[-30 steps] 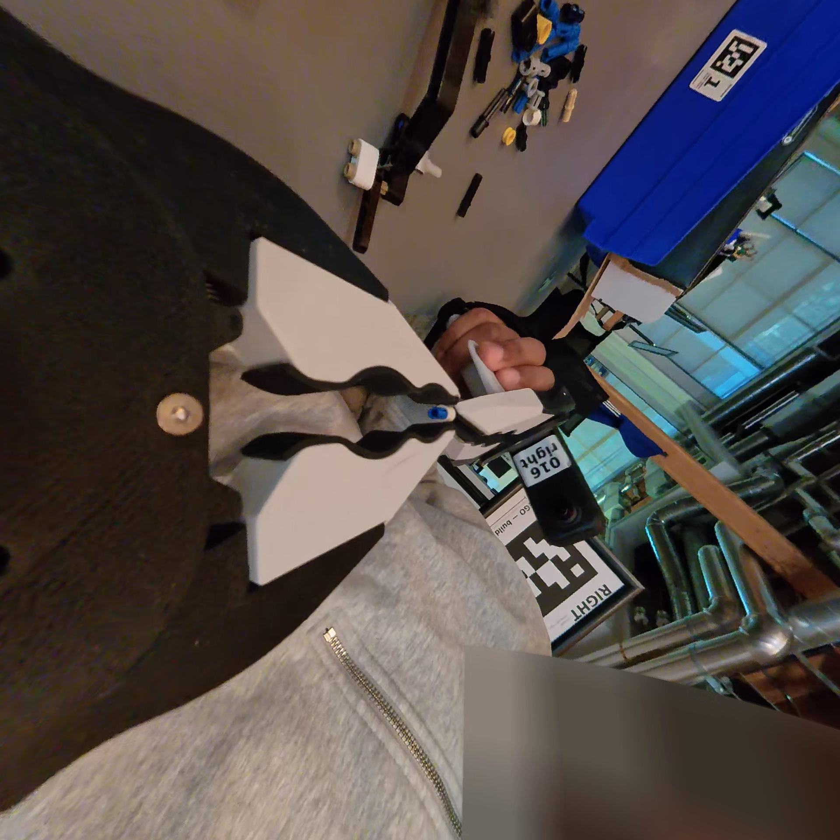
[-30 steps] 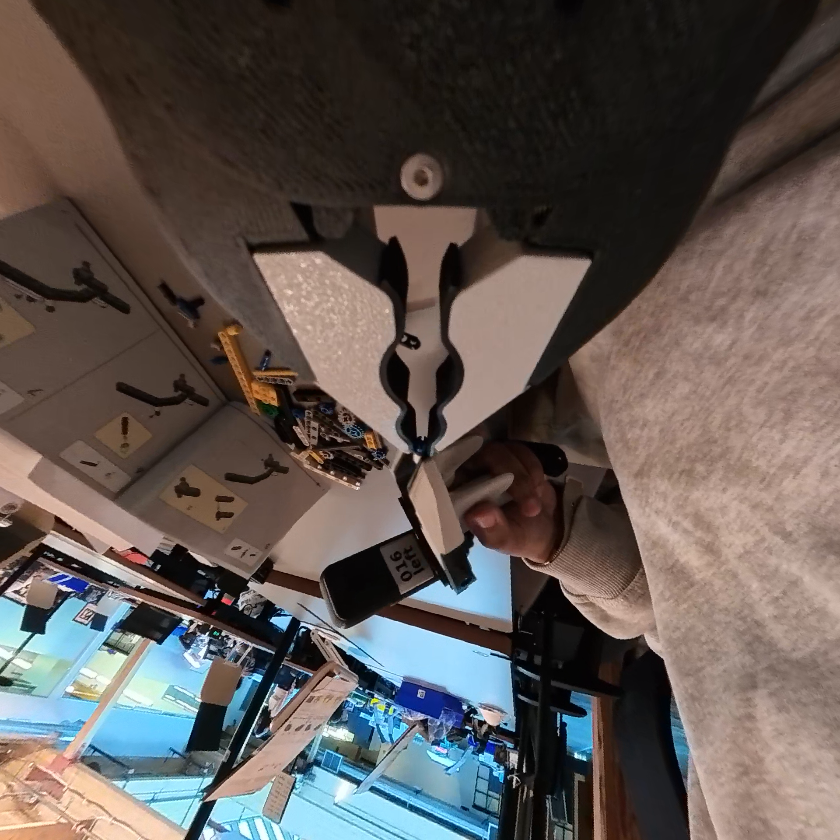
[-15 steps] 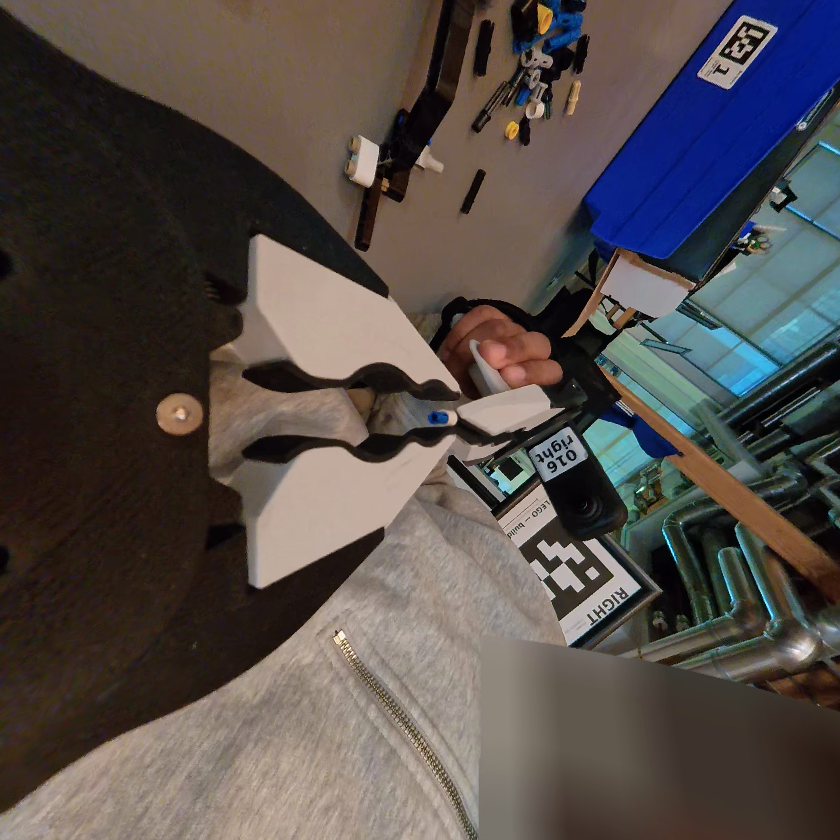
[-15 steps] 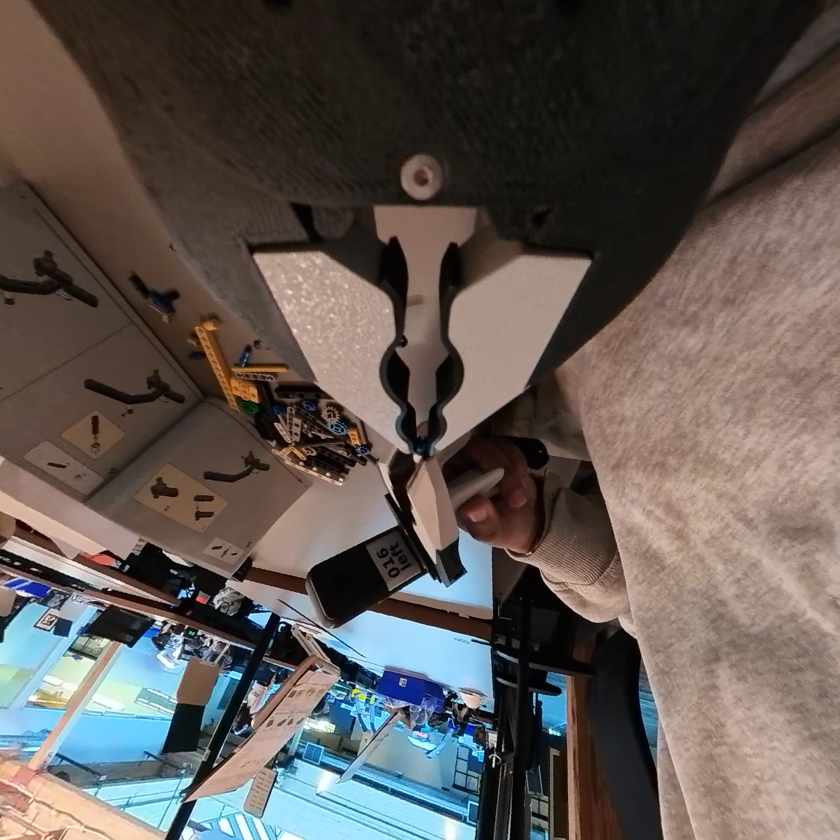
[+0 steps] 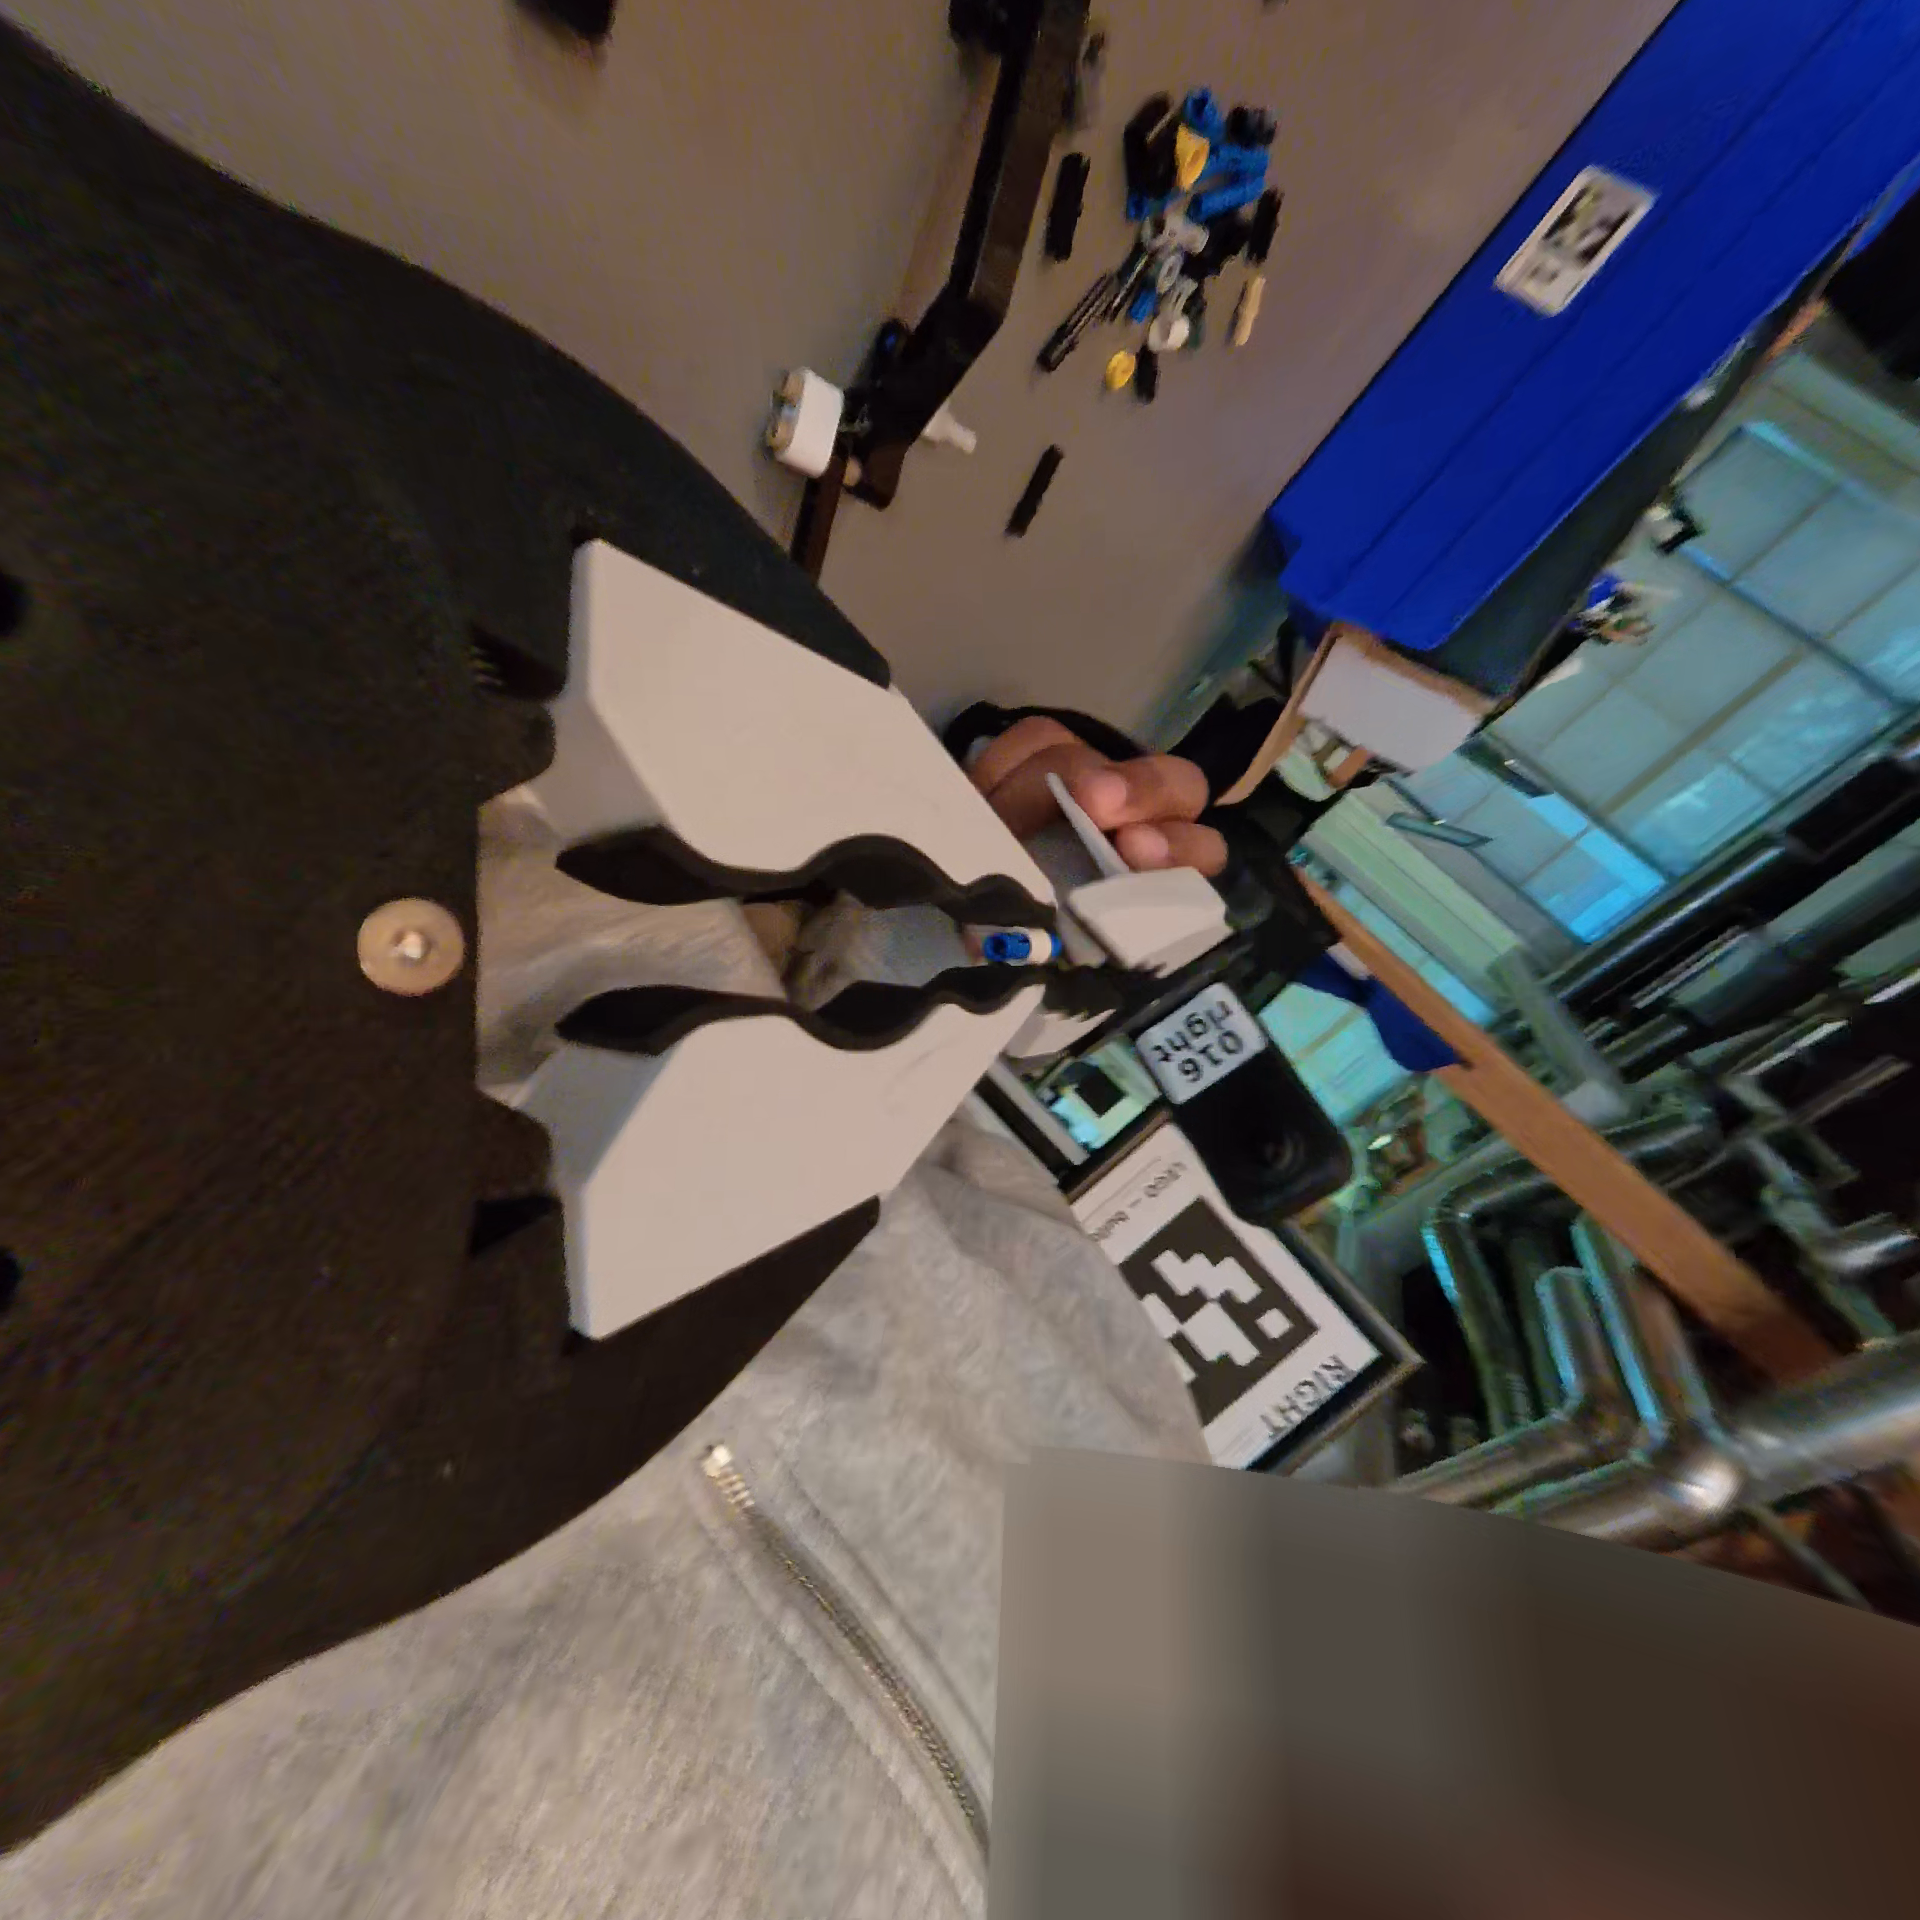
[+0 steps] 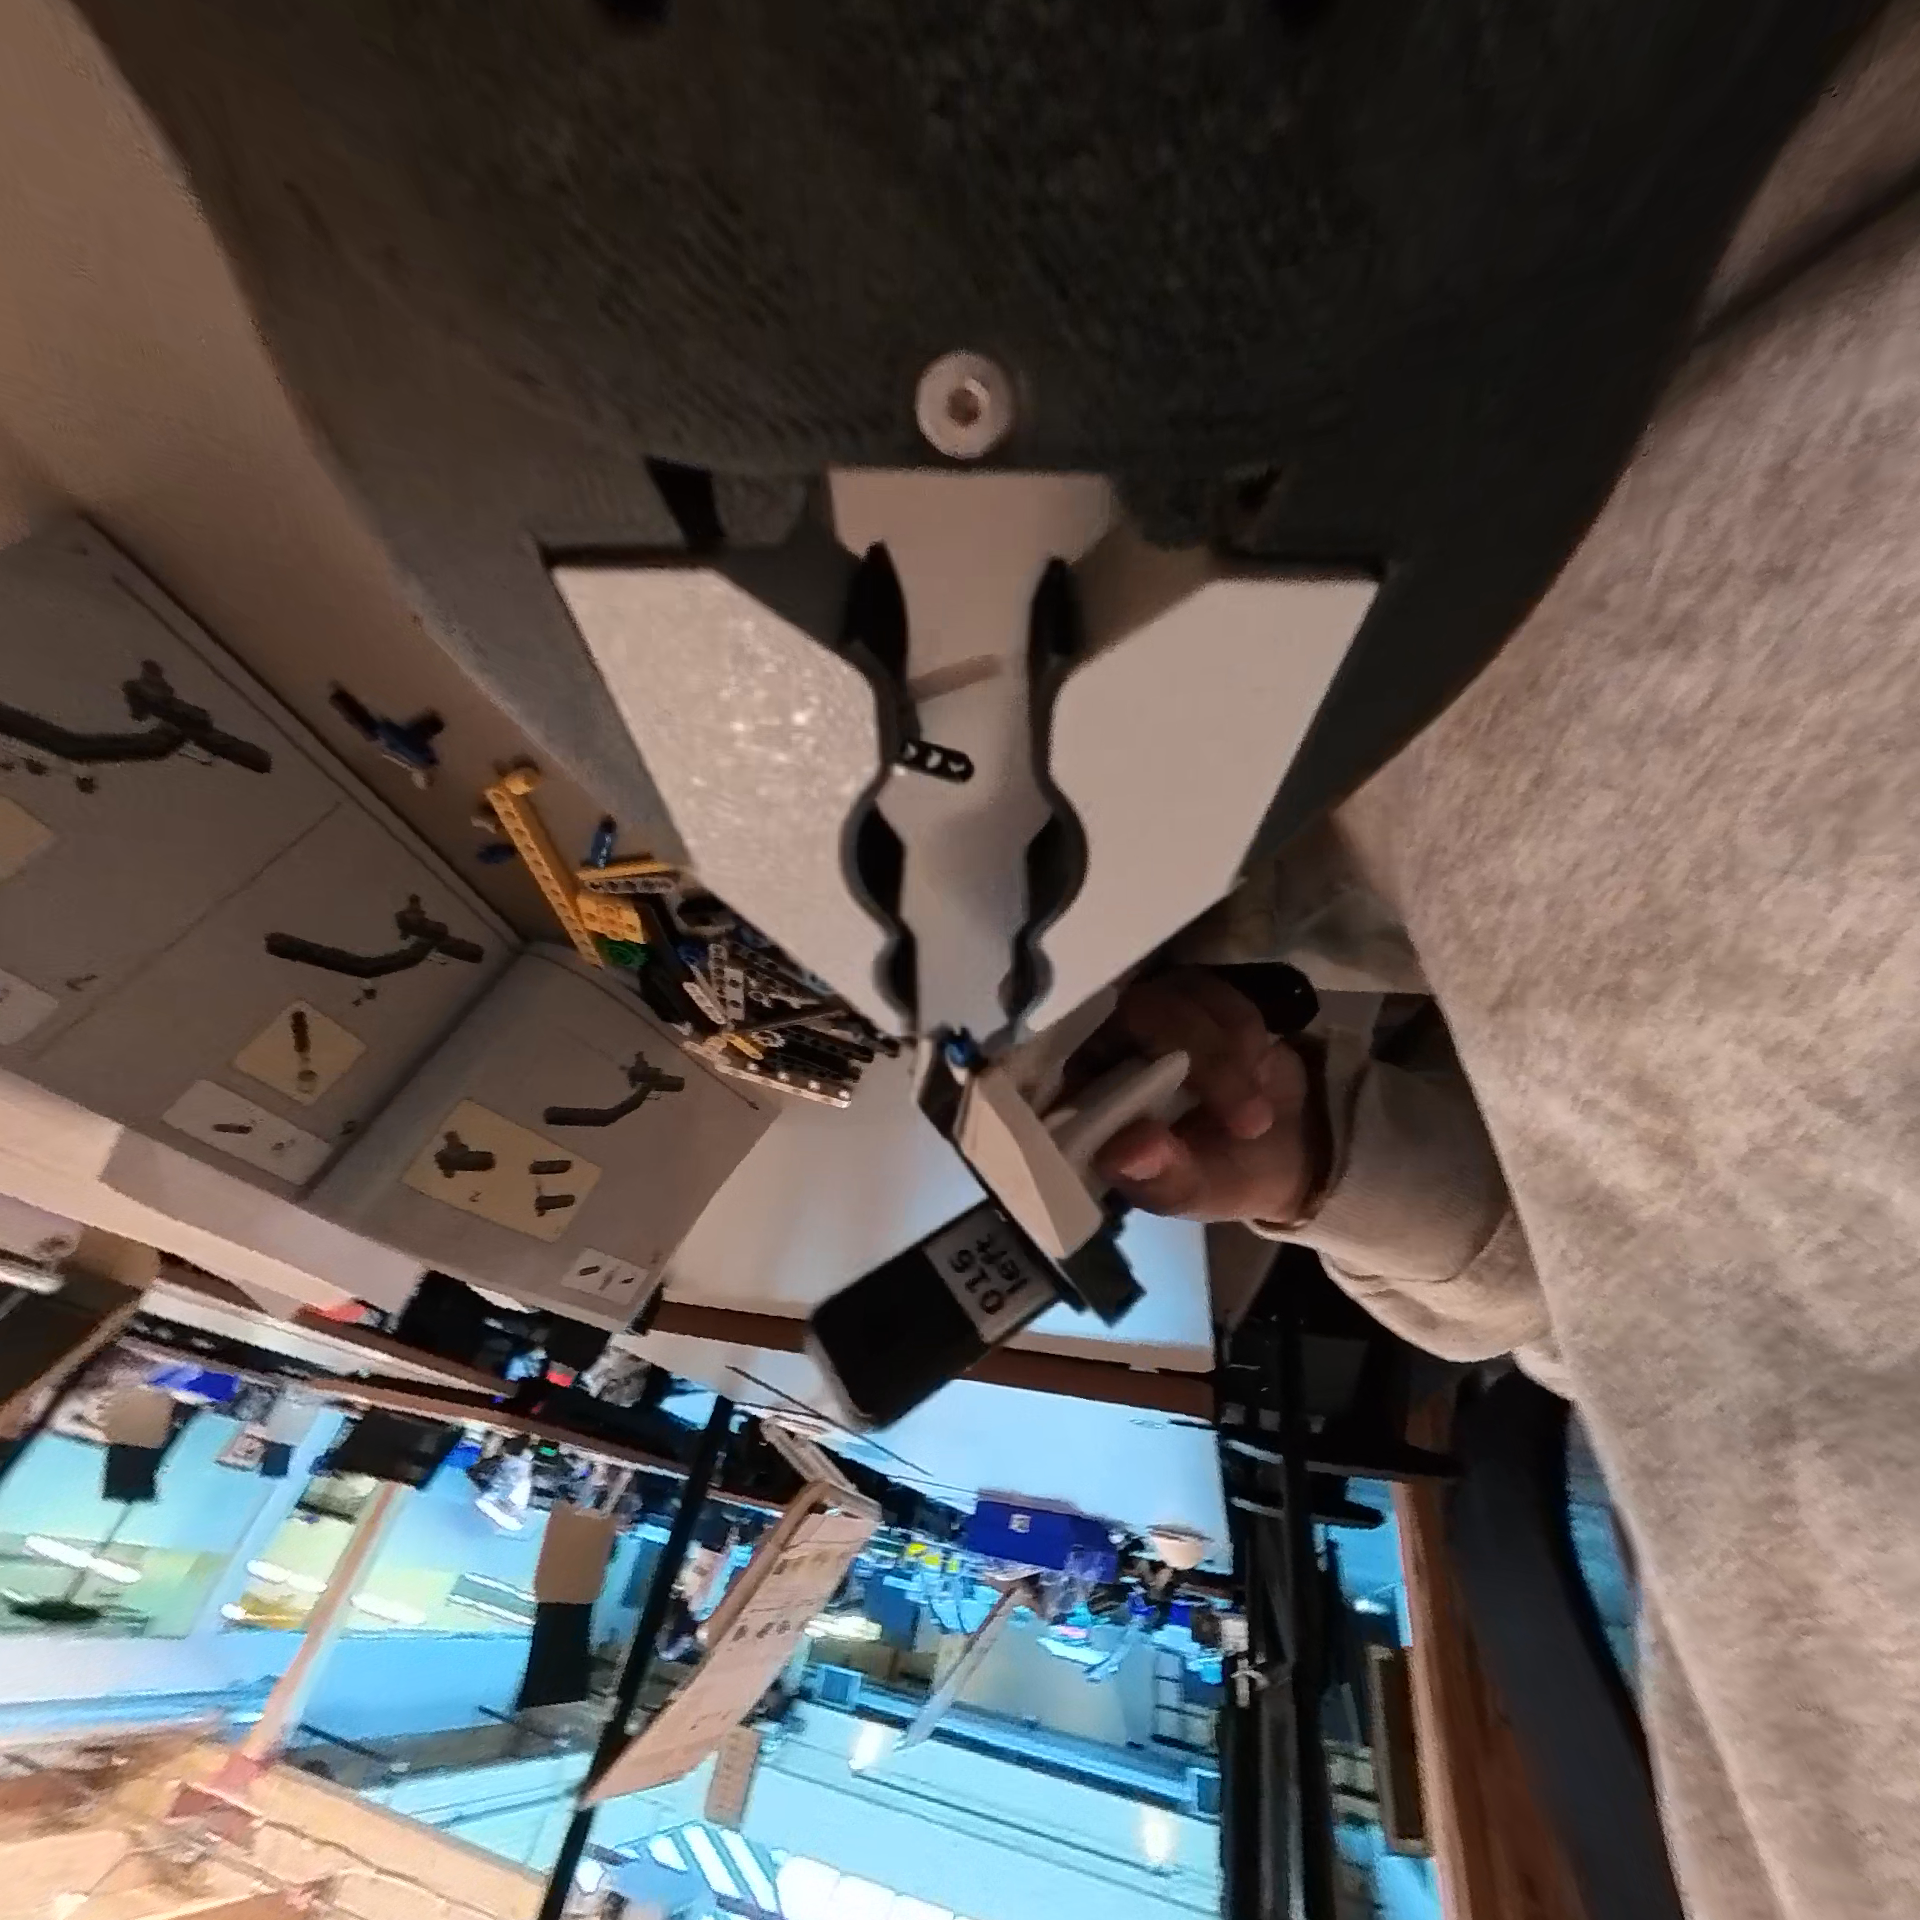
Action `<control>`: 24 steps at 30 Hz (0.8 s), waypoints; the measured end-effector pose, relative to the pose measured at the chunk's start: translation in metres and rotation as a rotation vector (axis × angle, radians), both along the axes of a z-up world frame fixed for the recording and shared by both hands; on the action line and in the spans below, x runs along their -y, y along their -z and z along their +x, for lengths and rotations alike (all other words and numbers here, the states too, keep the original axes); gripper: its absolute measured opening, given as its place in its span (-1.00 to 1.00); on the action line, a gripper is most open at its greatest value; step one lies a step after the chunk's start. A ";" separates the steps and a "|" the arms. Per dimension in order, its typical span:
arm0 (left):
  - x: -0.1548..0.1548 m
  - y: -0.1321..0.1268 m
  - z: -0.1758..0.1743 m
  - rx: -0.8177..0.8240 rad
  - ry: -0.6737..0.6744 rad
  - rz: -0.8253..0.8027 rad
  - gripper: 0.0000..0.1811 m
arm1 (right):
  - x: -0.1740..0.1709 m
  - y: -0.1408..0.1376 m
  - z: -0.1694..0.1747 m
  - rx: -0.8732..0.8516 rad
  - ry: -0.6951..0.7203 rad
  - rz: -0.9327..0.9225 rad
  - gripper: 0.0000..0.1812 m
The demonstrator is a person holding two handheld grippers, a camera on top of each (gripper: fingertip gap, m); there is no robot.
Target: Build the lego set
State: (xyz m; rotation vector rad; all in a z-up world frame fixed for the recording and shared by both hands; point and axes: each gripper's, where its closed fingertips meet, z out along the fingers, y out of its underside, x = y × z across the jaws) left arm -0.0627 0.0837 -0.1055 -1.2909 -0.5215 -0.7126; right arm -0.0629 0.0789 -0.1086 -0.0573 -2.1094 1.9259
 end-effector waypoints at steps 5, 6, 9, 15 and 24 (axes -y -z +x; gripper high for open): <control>0.024 -0.012 -0.032 -0.014 -0.200 0.022 -0.93 | -0.007 0.015 -0.045 0.319 0.199 0.004 -0.51; 0.028 -0.012 -0.038 -0.036 -0.242 -0.006 -0.93 | -0.006 0.021 -0.052 0.425 0.222 0.003 -0.47; 0.034 0.001 -0.048 -0.104 -0.316 -0.127 -0.93 | 0.001 0.040 -0.057 0.751 0.207 0.010 -0.43; 0.030 0.012 -0.046 -0.124 -0.311 -0.191 -0.93 | -0.011 0.051 -0.085 0.910 0.326 -0.041 -0.84; 0.030 0.019 -0.050 -0.185 -0.352 -0.270 -0.93 | 0.002 0.074 -0.075 1.126 0.291 0.062 -0.54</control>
